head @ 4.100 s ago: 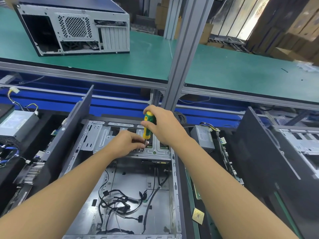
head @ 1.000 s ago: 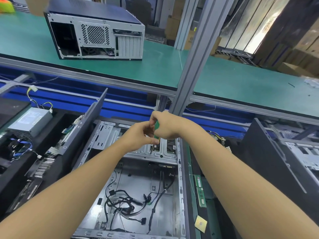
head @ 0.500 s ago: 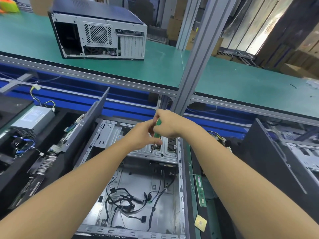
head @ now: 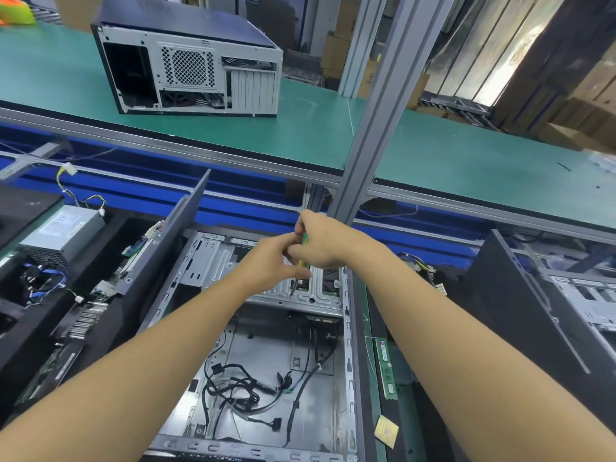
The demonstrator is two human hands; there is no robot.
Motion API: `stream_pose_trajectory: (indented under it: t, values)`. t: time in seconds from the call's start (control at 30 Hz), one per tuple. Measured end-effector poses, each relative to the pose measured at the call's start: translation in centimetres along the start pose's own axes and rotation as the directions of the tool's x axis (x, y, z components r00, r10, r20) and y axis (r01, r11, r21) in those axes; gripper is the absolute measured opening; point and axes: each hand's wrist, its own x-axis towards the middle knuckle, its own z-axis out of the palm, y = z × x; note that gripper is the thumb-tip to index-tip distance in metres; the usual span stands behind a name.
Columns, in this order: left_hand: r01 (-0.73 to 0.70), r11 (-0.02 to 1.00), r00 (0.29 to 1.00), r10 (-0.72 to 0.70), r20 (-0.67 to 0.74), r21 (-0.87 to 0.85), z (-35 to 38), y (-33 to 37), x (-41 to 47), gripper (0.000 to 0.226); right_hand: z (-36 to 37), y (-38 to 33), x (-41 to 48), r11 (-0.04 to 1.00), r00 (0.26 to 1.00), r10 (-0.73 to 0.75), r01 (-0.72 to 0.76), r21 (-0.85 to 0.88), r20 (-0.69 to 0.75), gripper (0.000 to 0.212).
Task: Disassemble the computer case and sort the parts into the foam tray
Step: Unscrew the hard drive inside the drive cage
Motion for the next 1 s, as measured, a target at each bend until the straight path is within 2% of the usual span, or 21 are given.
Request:
stream_pose_trajectory:
  t: [0.07, 0.13, 0.2, 0.27, 0.4, 0.47, 0.57, 0.67, 0.73, 0.8, 0.9, 0.97, 1.0]
  values:
    - [0.062, 0.997, 0.997, -0.064, 0.044, 0.037, 0.4, 0.0, -0.1, 0.03, 0.6, -0.3, 0.0, 0.999, 0.997, 0.04, -0.041, -0.011, -0.062, 0.042]
    - [0.113, 0.994, 0.986, -0.111, 0.127, -0.012, 0.3, -0.1, -0.4, 0.032, 1.1, -0.6, 0.2, 0.995, 0.989, 0.051, -0.063, -0.083, -0.139, 0.045]
    - [0.131, 0.976, 0.976, -0.097, 0.193, -0.175, -0.1, -0.3, -0.7, 0.03, 1.4, -0.6, 0.3, 0.994, 0.988, 0.015, -0.031, -0.102, -0.155, 0.032]
    - [0.128, 0.96, 0.976, -0.078, 0.204, -0.249, -0.5, -0.6, -0.9, 0.025, 1.1, -0.6, 0.4, 0.998, 0.994, -0.028, 0.022, -0.057, -0.105, 0.015]
    - [0.086, 0.988, 0.996, -0.082, 0.037, -0.124, 0.0, -0.3, -0.8, 0.026, 0.3, -0.6, 0.4, 0.999, 0.999, -0.03, 0.029, 0.032, 0.026, 0.026]
    - [0.084, 0.994, 0.996, -0.085, -0.009, -0.069, 0.7, -0.1, -0.5, 0.027, 0.7, -0.7, 0.4, 1.0, 1.0, 0.012, -0.012, -0.006, -0.019, 0.028]
    - [0.161, 0.987, 0.987, -0.161, 0.008, -0.011, 1.4, 0.0, -0.2, 0.032, 1.5, -0.7, 0.4, 0.996, 0.986, 0.059, -0.068, -0.052, -0.153, 0.044]
    - [0.143, 0.989, 0.987, -0.145, -0.066, -0.025, 1.2, -0.6, -1.0, 0.034, 1.4, -0.6, 0.7, 1.0, 0.991, -0.015, 0.012, -0.023, -0.136, 0.017]
    - [0.146, 0.987, 0.978, -0.154, -0.141, -0.066, 0.7, -1.5, -2.0, 0.025, 0.8, -0.4, 0.7, 0.999, 0.997, -0.048, 0.048, 0.009, -0.061, 0.021]
    - [0.191, 0.982, 0.98, -0.19, -0.066, 0.002, 0.2, -2.2, -3.0, 0.02, 0.5, -0.2, 0.7, 0.996, 0.999, -0.051, 0.051, 0.067, -0.014, 0.029]
    - [0.165, 0.955, 0.963, -0.21, 0.169, 0.248, 0.3, -2.4, -3.8, 0.016, 0.9, 0.0, 0.7, 0.998, 0.995, -0.044, 0.047, 0.031, -0.091, 0.013]
    - [0.137, 0.931, 0.961, -0.209, 0.183, 0.339, 0.9, -2.4, -3.9, 0.021, 1.4, 0.2, 0.7, 0.997, 0.984, -0.043, 0.032, -0.065, -0.173, 0.025]
    - [0.135, 0.919, 0.965, -0.207, 0.161, 0.37, 1.3, -2.4, -3.9, 0.025, 1.6, 0.3, 0.6, 0.996, 0.978, -0.054, 0.039, -0.076, -0.203, 0.023]
